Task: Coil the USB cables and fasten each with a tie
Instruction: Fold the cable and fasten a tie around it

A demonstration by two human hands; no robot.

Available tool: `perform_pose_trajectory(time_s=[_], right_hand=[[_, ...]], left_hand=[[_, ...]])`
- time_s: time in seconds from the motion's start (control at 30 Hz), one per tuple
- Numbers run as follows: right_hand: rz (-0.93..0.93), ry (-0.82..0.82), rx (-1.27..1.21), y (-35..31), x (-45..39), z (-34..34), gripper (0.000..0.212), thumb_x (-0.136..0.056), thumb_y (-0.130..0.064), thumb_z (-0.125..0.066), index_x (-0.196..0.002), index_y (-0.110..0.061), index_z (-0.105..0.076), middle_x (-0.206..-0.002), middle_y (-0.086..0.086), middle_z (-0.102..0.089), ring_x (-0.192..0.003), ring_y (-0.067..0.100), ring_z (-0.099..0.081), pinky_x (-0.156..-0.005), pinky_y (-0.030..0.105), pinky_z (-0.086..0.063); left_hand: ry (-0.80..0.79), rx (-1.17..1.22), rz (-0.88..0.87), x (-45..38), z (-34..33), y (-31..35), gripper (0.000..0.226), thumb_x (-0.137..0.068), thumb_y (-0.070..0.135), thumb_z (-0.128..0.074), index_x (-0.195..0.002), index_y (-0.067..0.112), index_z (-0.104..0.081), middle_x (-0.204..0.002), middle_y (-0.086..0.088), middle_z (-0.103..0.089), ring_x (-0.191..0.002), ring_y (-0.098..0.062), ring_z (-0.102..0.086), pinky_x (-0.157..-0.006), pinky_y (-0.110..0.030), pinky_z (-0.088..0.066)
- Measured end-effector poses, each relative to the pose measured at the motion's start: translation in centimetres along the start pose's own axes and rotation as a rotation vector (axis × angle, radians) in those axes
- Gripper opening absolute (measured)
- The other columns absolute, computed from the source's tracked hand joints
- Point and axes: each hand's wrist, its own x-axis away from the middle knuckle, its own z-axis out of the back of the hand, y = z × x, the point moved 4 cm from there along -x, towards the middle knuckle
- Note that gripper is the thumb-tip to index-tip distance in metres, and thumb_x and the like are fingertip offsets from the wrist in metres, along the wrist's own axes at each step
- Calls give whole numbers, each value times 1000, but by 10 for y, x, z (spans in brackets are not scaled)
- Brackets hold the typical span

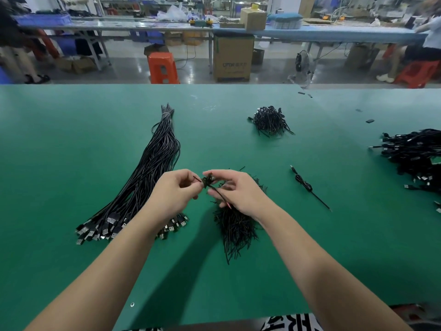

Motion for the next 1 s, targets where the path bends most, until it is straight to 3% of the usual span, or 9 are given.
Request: perform_pose_trajectory(time_s=[0.07,0.17,0.23,0.33,0.43,0.6,0.73,0.83,1.0], right_hand=[[99,77,217,-4,-3,3,20,-90,-16,-75,-106,-27,-75,-106,-9,-64,-65,11,-53,-62,26,-49],[46,91,154,1,-4,4,7,-92,-27,-73,-96,-32,-74,-73,-19,-68,-48,6,-49,-53,20,-44],[-15,75,97,4,-3,3,9,-95,-29,-68,-91,-31,-75,-54,-7,-60,-42,14,-43,-49,21,-41],[-90,46,12,9,-3,1,20,-98,-32,-64,-88,-22,-80,-50,-1,-35,-50,19,-25,-48,27,-22],[-171,1,-96,10,-3,-1,26,-98,-32,-64,-88,-13,-79,-53,-8,-57,-48,12,-23,-43,22,-21],[-185,42,-155,5,-4,2,15,-100,-28,-62,-108,-17,-67,-73,4,-72,-54,17,-44,-43,22,-34],[-93,-52,-329,1,-4,1,21,-104,-7,-51,-113,-18,-67,-83,4,-75,-59,13,-57,-51,22,-48],[9,-92,-200,-1,-6,-1,25,-93,0,-67,-112,-16,-71,-79,-6,-70,-58,8,-53,-56,22,-48],[2,105,12,4,-13,5,8,-87,-33,-77,-91,-26,-79,-60,-16,-58,-47,0,-44,-53,10,-36]], left_hand=[[-36,113,49,0,-1,1,11,-89,13,-70,-78,11,-70,-63,1,-67,-61,-13,-54,-64,-31,-42],[-1,-40,-49,0,-3,7,10,-90,16,-68,-80,16,-67,-64,7,-65,-57,-6,-53,-61,-23,-43],[54,-278,-233,3,-3,16,6,-90,17,-65,-84,18,-64,-70,10,-64,-64,-3,-57,-63,-19,-44],[110,-705,-630,11,-11,28,5,-89,7,-58,-86,9,-62,-77,-4,-61,-72,-28,-59,-70,-41,-48],[152,-980,-833,17,-19,26,9,-79,0,-63,-79,8,-60,-71,-7,-55,-65,-31,-54,-63,-42,-47],[181,-737,-713,15,-16,23,2,-86,6,-65,-84,8,-65,-76,-5,-62,-72,-26,-57,-69,-37,-45],[89,-212,-199,1,-5,9,10,-91,14,-66,-82,19,-67,-68,9,-63,-60,-5,-54,-58,-14,-39],[9,92,-2,-2,-3,1,14,-93,15,-67,-80,18,-70,-65,2,-66,-62,-13,-53,-64,-29,-42],[79,-95,-148,1,-3,10,11,-93,15,-66,-83,18,-65,-69,7,-64,-61,-8,-53,-61,-23,-43]])
